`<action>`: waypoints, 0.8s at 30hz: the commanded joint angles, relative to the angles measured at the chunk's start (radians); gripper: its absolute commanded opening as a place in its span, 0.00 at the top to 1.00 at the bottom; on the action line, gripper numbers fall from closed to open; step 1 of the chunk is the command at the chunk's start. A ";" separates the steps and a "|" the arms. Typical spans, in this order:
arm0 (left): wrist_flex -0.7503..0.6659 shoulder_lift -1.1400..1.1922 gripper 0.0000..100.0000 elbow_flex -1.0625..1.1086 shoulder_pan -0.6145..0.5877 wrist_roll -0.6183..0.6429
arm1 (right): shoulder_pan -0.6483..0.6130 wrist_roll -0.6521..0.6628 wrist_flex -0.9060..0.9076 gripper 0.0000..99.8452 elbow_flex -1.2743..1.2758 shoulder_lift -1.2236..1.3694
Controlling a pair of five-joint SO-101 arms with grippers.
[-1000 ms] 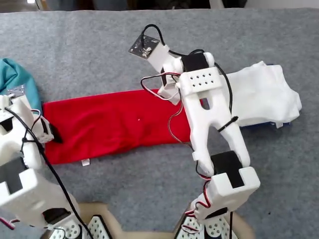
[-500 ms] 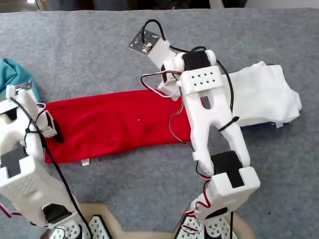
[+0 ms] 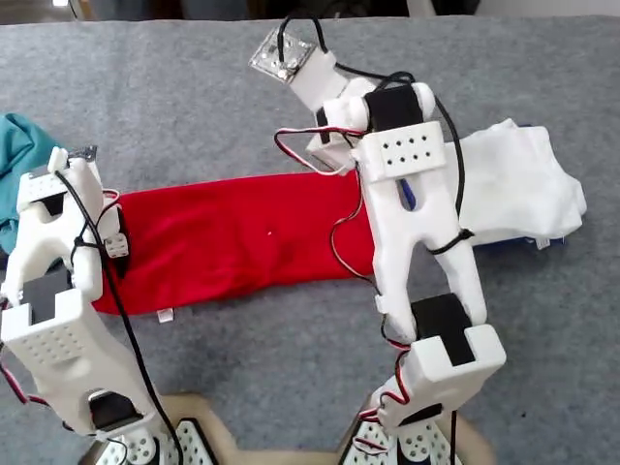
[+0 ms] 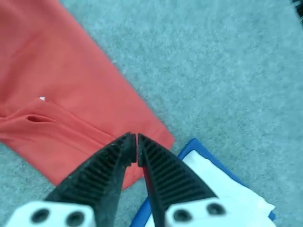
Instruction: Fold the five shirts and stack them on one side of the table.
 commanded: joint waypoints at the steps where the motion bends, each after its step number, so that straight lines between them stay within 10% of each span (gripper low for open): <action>1: 0.025 -0.008 0.97 -0.088 0.008 0.029 | 0.021 -0.006 0.006 0.99 -0.099 -0.056; 10: 0.132 -0.123 0.97 -0.240 0.047 0.034 | 0.140 -0.006 0.038 0.99 -0.433 -0.056; 24: 0.169 -0.367 0.97 -0.251 0.417 0.123 | 0.525 -0.006 0.281 0.99 -0.615 -0.061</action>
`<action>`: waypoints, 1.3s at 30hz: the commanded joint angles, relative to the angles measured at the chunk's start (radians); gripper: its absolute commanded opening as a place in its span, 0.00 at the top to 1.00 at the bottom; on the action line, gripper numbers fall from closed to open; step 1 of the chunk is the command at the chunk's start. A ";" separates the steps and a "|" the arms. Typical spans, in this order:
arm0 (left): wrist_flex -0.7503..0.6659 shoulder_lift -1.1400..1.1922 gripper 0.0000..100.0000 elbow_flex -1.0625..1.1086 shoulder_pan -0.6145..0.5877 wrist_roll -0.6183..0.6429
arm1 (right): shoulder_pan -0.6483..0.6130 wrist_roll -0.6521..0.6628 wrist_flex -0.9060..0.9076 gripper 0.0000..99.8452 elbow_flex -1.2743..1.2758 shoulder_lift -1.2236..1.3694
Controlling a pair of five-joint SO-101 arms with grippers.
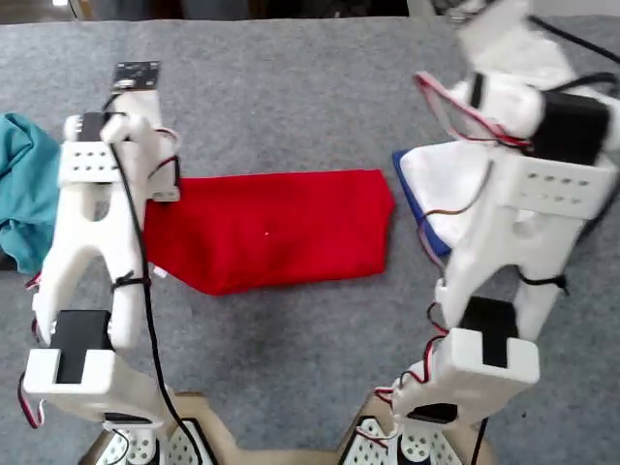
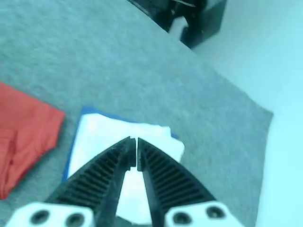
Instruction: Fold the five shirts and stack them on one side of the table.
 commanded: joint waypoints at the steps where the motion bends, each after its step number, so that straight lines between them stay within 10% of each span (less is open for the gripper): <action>1: 0.002 -0.048 0.97 -0.053 0.076 0.023 | 0.091 -0.006 0.006 0.99 -0.038 -0.047; 15: -0.014 -0.046 0.97 -0.156 0.369 0.072 | 0.476 0.081 -0.028 0.99 -0.015 -0.047; 39: -0.265 0.028 0.97 -0.188 0.668 0.138 | 0.486 0.086 -0.031 0.99 -0.019 -0.045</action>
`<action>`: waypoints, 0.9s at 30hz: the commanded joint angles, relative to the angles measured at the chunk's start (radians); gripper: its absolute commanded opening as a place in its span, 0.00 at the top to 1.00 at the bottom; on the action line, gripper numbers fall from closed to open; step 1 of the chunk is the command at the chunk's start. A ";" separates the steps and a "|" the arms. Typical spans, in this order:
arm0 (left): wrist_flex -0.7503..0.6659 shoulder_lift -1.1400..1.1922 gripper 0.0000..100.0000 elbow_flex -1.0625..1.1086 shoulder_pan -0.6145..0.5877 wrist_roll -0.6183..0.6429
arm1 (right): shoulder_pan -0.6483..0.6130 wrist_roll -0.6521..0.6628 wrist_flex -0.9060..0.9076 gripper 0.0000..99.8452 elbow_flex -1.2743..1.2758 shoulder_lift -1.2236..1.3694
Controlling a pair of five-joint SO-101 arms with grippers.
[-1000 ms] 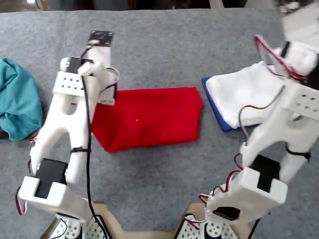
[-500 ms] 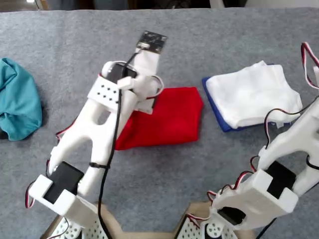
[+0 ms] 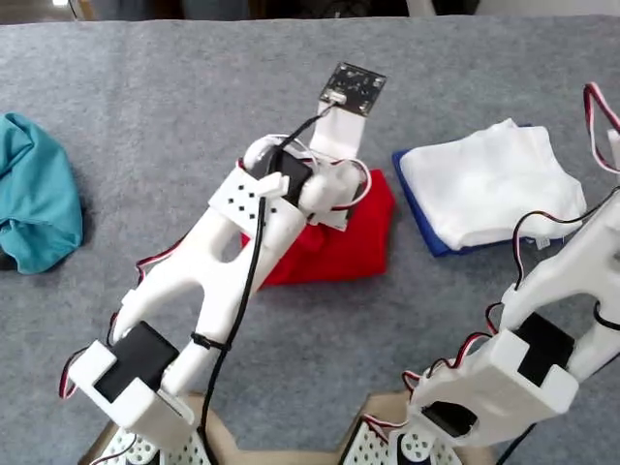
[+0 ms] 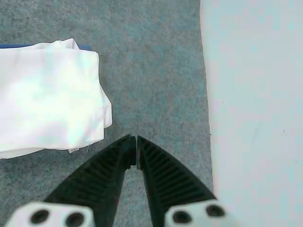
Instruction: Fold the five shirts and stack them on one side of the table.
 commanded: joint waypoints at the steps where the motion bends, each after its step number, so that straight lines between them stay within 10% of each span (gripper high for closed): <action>1: -0.077 0.037 0.97 -0.038 0.012 0.008 | 0.012 0.000 -0.020 0.99 -0.015 -0.044; 22: -0.092 0.427 0.97 -0.360 0.076 0.015 | 0.014 0.005 -0.018 0.99 -0.008 -0.044; 27: -0.063 0.440 0.83 -0.395 0.110 0.015 | 0.009 0.005 -0.014 0.99 -0.008 -0.044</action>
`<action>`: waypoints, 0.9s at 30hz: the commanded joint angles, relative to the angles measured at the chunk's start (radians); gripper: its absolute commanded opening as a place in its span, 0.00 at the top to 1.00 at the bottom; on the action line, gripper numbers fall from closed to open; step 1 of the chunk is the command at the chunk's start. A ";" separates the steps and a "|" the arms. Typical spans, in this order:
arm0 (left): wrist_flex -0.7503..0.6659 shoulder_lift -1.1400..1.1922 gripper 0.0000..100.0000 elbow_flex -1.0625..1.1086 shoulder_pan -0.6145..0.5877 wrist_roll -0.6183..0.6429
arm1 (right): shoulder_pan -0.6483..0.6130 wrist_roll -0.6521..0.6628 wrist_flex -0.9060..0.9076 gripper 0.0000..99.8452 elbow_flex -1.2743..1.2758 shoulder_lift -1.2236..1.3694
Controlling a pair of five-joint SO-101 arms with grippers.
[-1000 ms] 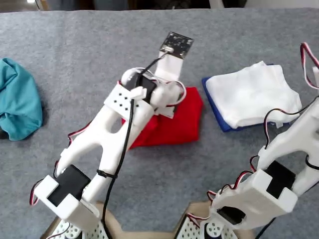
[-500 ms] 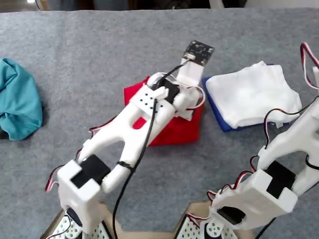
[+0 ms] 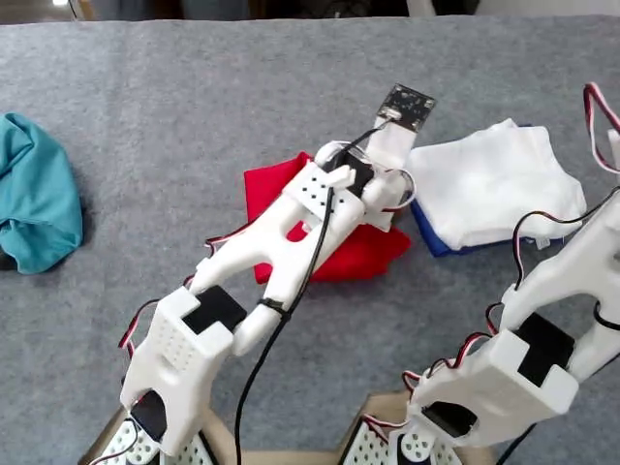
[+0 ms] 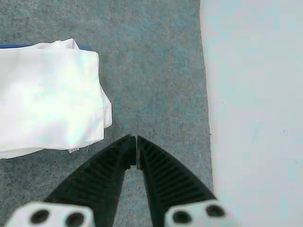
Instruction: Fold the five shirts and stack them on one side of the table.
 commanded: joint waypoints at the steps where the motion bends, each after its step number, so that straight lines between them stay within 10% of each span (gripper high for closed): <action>1: 0.029 -0.021 0.81 -0.064 0.031 0.009 | 0.008 0.003 -0.012 0.99 -0.008 -0.044; 14: 0.189 -0.161 0.85 -0.239 -0.114 0.002 | -0.081 0.005 -0.009 0.99 0.044 -0.050; 27: 0.377 -0.434 0.97 -0.033 -0.565 -0.107 | -0.611 -0.118 0.035 0.99 0.696 -0.254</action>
